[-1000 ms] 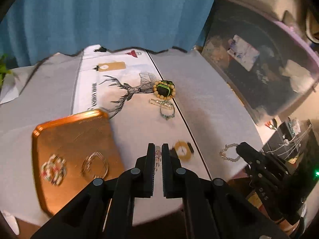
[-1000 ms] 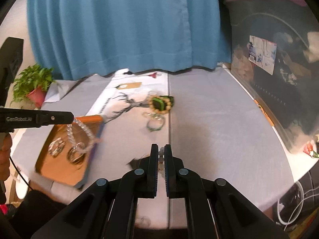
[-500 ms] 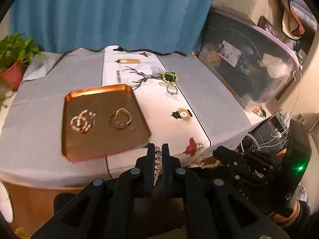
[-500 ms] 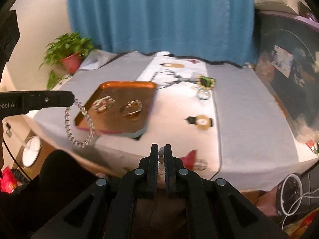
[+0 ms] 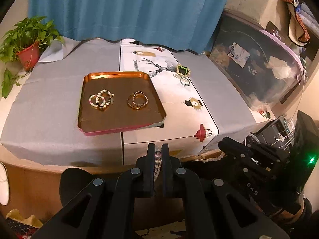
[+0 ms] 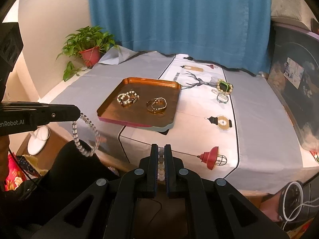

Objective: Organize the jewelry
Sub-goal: 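Carry both bracelets up and over the copper tray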

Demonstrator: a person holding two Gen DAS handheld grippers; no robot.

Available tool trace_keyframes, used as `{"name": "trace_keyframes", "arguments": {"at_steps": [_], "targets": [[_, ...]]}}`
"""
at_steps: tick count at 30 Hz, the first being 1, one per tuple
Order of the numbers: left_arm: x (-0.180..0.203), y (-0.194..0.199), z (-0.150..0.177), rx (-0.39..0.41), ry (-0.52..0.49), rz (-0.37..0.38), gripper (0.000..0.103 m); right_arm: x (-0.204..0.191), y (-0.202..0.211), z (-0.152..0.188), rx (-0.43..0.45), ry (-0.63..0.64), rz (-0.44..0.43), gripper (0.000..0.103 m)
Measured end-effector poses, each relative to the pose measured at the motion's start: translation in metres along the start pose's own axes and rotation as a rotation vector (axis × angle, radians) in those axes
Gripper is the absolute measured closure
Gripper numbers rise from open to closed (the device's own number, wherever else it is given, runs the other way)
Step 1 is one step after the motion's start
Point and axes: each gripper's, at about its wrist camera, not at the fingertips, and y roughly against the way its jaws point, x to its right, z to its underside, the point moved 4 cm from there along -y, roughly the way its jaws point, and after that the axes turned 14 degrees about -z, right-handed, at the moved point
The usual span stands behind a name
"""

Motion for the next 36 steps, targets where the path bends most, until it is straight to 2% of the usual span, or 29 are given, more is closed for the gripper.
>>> {"name": "trace_keyframes", "arguments": {"at_steps": [9,18,28,36], "targets": [[-0.005,0.001,-0.006,0.017,0.009,-0.013,0.099,-0.002,-0.001,-0.001,0.000,-0.002,0.002,0.097],[-0.029,0.001,-0.017,0.045,0.048,-0.051,0.099,0.001,-0.005,-0.008,-0.008,0.009,-0.001,0.097],[-0.057,-0.020,-0.031,0.034,0.086,-0.075,0.099,0.001,-0.038,-0.027,-0.041,0.029,-0.019,0.097],[-0.073,-0.057,-0.058,0.032,0.092,-0.094,0.099,0.007,-0.080,-0.065,-0.040,0.049,-0.038,0.097]]}}
